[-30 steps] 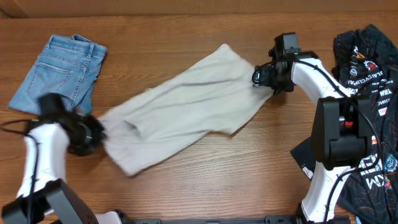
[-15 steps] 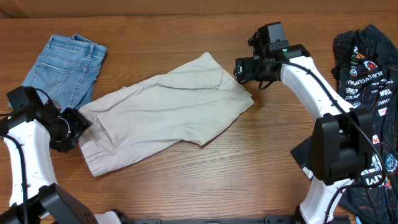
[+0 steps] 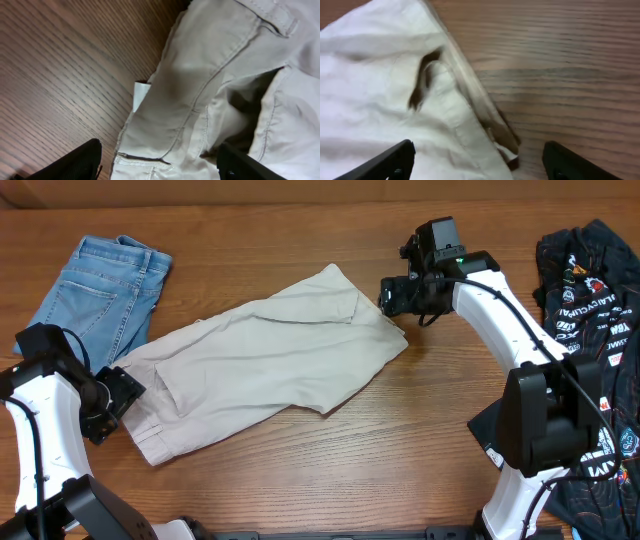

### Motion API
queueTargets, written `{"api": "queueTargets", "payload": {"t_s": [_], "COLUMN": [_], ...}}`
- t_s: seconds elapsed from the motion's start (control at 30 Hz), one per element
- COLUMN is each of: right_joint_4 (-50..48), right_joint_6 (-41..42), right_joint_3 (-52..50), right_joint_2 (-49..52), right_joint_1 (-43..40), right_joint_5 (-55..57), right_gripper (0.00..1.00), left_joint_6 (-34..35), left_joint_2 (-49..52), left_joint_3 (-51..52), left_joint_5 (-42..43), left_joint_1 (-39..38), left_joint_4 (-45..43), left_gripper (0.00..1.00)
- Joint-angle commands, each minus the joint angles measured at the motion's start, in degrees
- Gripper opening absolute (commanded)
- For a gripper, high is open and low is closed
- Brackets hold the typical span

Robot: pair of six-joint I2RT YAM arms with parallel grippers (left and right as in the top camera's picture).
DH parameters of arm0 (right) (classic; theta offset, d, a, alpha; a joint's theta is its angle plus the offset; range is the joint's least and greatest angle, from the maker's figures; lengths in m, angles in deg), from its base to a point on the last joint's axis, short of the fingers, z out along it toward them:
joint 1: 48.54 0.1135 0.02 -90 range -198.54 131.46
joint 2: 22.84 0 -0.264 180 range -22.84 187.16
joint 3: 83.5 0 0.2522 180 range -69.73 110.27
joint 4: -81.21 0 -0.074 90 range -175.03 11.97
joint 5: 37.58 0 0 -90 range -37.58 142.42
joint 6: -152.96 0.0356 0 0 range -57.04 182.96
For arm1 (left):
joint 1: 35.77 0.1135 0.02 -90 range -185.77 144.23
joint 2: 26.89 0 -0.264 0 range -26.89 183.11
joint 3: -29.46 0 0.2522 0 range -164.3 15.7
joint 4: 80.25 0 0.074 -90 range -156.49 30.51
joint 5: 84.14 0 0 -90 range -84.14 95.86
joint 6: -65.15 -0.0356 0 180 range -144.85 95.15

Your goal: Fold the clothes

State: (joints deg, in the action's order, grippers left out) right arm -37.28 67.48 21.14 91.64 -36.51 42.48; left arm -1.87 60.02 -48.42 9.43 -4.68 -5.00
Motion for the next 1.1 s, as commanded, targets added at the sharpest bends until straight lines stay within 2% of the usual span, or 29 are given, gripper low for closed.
{"api": "queueTargets", "payload": {"t_s": [0.0, 0.13, 0.27, 0.47, 0.6, 0.67, 0.7, 0.77, 0.8, 0.83, 0.87, 0.93, 1.07], "right_joint_4": [0.6, -0.5, -3.1, -9.8, -11.9, -12.4, -12.6, -13.0, -13.2, -13.2, -13.2, -13.0, -13.0], "right_joint_6": [-10.5, -18.3, -21.9, -21.9, -22.1, -22.4, -22.4, -22.3, -22.3, -22.3, -22.3, -22.3, -22.3], "right_joint_3": [1.1, 1.1, 1.1, 1.1, 1.1, 1.1, 1.1, 1.1, 1.1, 1.1, 1.1, 1.1, 1.1], "right_joint_2": [-0.8, 1.7, 4.5, 7.2, 8.4, 9.0, 9.1, 9.2, 9.2, 9.2, 9.2, 9.2, 9.2], "right_joint_1": [0.7, 3.0, 4.8, 5.9, 6.5, 6.8, 7.0, 7.4, 7.6, 7.9, 8.1, 8.3, 8.3], "right_joint_5": [-7.4, -7.3, -6.6, -6.7, -7.9, -9.5, -10.3, -11.6, -11.8, -11.9, -11.8, -11.9, -13.1], "right_gripper": [0.85, 0.89, 0.92, 0.97, 0.96, 0.88, 0.79, 0.32, 0.2, 0.15, 0.15, 0.21, 0.21], "left_joint_6": [1.7, 1.4, -2.8, -3.3, -3.1, -2.5, -2.1, -1.9, -1.9, -1.9, -2.0, -1.9, -2.0], "left_joint_2": [0.2, 0.2, 0.2, 0.2, 0.2, 0.2, 0.2, 0.2, 0.2, 0.2, 0.2, 0.2, 0.2], "left_joint_3": [0.4, 1.7, 3.1, 3.1, 3.1, 3.1, 3.1, 3.1, 3.1, 3.1, 3.1, 3.1, 3.1], "left_joint_5": [0.4, 6.3, 13.6, 13.8, 13.8, 13.4, 12.9, 12.5, 12.5, 12.5, 12.5, 12.4, 12.2], "left_joint_1": [-0.4, -0.4, -1.2, -4.8, -7.1, -7.9, -8.1, -8.3, -8.3, -8.3, -8.3, -8.3, -8.3], "left_joint_4": [0.7, 2.1, 1.8, 1.5, 0.5, 0.1, 0.0, 0.0, 0.0, -0.1, -0.2, -0.3, -0.4], "left_gripper": [0.76, 0.76, 0.72, 0.72, 0.72, 0.72, 0.72, 0.72, 0.73, 0.73, 0.73, 0.73, 0.73]}}
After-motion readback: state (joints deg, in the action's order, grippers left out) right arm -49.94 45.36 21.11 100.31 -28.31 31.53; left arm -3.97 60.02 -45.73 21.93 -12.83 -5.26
